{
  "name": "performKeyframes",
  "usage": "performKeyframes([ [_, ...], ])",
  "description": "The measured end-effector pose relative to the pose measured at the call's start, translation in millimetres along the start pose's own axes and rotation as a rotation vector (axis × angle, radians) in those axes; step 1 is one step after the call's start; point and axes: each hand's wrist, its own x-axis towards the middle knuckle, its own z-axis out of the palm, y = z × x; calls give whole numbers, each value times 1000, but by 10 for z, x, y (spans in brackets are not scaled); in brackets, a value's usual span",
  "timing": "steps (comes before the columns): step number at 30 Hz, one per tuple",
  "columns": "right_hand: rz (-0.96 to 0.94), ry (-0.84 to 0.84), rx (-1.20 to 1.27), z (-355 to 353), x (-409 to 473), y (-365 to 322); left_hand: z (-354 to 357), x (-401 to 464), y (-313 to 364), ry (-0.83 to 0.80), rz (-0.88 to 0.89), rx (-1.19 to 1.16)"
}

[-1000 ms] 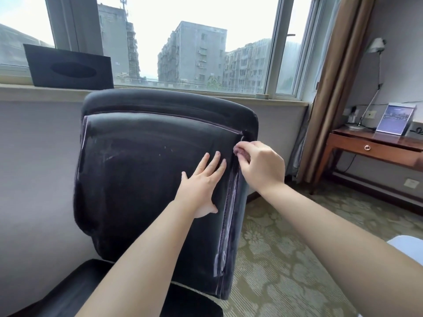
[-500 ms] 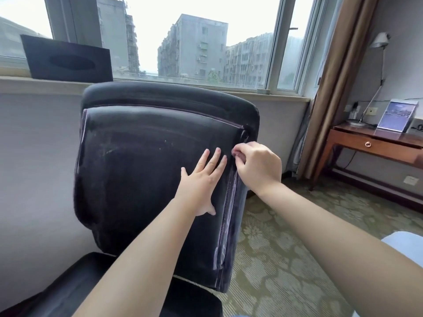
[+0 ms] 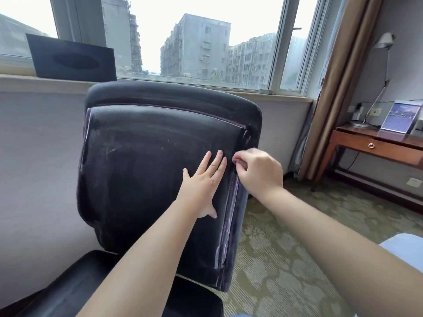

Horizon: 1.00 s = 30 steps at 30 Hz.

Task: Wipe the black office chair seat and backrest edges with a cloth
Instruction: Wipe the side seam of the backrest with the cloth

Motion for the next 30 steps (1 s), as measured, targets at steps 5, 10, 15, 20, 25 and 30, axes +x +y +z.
performKeyframes([
  [5,-41,-23,5,55,-298,17,57,-1,2,19,1,35],
  [10,73,24,71,-6,-20,-2,59,-17,5,22,11,65],
  [15,-57,65,30,150,-407,-2,108,-18,15,49,11,107],
  [20,-140,44,-20,75,-312,60,123,-21,31,61,6,130],
  [25,-46,114,9,141,-297,20,139,-25,58,58,4,141],
  [30,-201,90,-24,187,-560,57,155,-38,51,74,2,142],
])
